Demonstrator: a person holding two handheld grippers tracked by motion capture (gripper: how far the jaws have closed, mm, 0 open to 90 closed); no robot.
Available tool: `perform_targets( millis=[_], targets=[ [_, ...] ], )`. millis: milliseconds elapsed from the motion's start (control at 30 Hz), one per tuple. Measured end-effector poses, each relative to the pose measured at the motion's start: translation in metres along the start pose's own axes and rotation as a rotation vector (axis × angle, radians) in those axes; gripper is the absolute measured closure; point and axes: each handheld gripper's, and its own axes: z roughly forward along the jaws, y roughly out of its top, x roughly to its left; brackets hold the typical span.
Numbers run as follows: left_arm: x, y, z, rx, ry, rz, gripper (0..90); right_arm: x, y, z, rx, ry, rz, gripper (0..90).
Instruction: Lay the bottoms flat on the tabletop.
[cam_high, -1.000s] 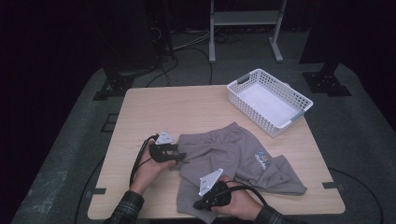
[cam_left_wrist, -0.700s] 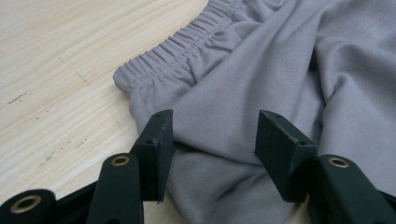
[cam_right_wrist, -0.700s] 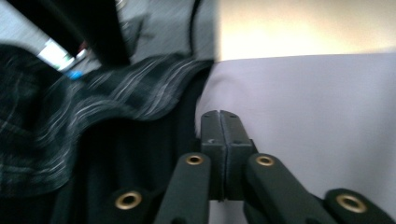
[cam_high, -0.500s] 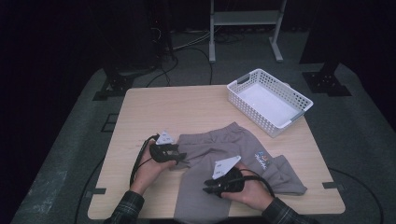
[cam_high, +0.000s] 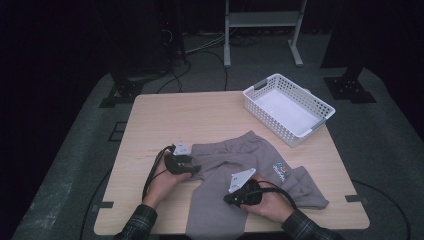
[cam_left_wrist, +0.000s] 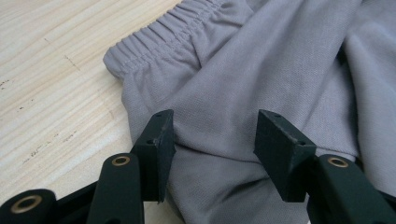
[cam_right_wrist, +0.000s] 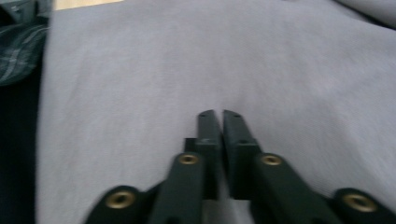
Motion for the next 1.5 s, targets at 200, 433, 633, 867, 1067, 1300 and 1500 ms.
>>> perform_targets(
  millis=[200, 433, 633, 867, 1067, 1300, 1500],
  targets=[
    [0.001, -0.001, 0.001, 0.001, 0.006, -0.009, 46.3, 0.017, 0.004, 0.004, 0.005, 0.080, -0.039, 89.8],
    [0.005, -0.001, -0.009, -0.033, 0.028, -0.028, 45.7, 0.042, 0.010, 0.003, -0.003, 0.239, -0.085, 88.9],
    [-0.004, -0.003, -0.025, -0.059, 0.014, -0.015, 45.5, 0.011, 0.014, -0.008, -0.062, -0.015, -0.005, 69.8],
    [-0.031, -0.013, -0.039, -0.070, -0.049, 0.021, 45.1, -0.007, 0.006, 0.006, -0.013, -0.095, 0.032, 57.2],
    [-0.052, -0.023, -0.046, -0.058, -0.093, 0.040, 44.0, 0.001, 0.006, 0.008, -0.028, -0.018, 0.012, 88.2],
    [-0.069, -0.027, -0.048, -0.042, -0.137, 0.075, 43.4, 0.016, 0.010, 0.014, -0.042, 0.083, 0.007, 89.5],
    [-0.072, -0.027, -0.046, -0.045, -0.143, 0.080, 43.4, 0.041, 0.018, 0.023, -0.045, 0.185, -0.025, 89.6]
  ],
)
